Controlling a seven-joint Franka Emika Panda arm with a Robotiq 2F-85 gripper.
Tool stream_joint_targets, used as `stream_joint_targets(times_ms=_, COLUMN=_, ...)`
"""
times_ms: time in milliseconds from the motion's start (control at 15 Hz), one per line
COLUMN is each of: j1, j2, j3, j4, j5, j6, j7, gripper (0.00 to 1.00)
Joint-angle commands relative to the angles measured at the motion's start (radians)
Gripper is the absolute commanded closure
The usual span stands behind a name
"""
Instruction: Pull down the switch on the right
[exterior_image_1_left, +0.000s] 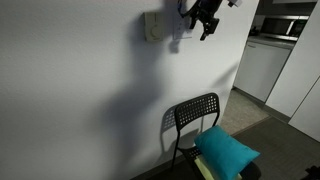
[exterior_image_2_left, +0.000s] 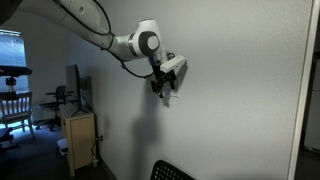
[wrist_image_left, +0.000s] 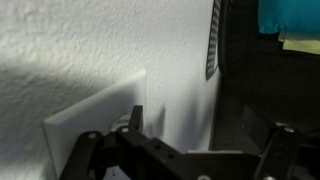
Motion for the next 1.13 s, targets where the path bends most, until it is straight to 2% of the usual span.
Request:
stream_joint_targets(times_ms=0, j1=-0.016, j2=-0.009, j3=0.010, j4=-0.009, j5=-0.003, j6=-0.057, j7=0.049, gripper=0.00)
stream_joint_targets(times_ms=533, j1=-0.001, j2=-0.166, j3=0.011, j4=-0.163, j5=-0.021, j6=0.001, j7=0.274, gripper=0.00)
stream_joint_targets(times_ms=867, j1=-0.003, j2=-0.228, j3=0.015, j4=-0.235, j5=0.004, j6=0.001, j7=0.346, gripper=0.00)
stream_joint_targets(times_ms=933, j1=0.001, j2=-0.184, j3=0.017, j4=-0.164, j5=-0.009, j6=-0.032, j7=0.332, gripper=0.00)
stream_joint_targets(times_ms=1067, j1=0.002, j2=-0.198, j3=0.016, j4=-0.185, j5=-0.008, j6=-0.031, j7=0.346, gripper=0.00)
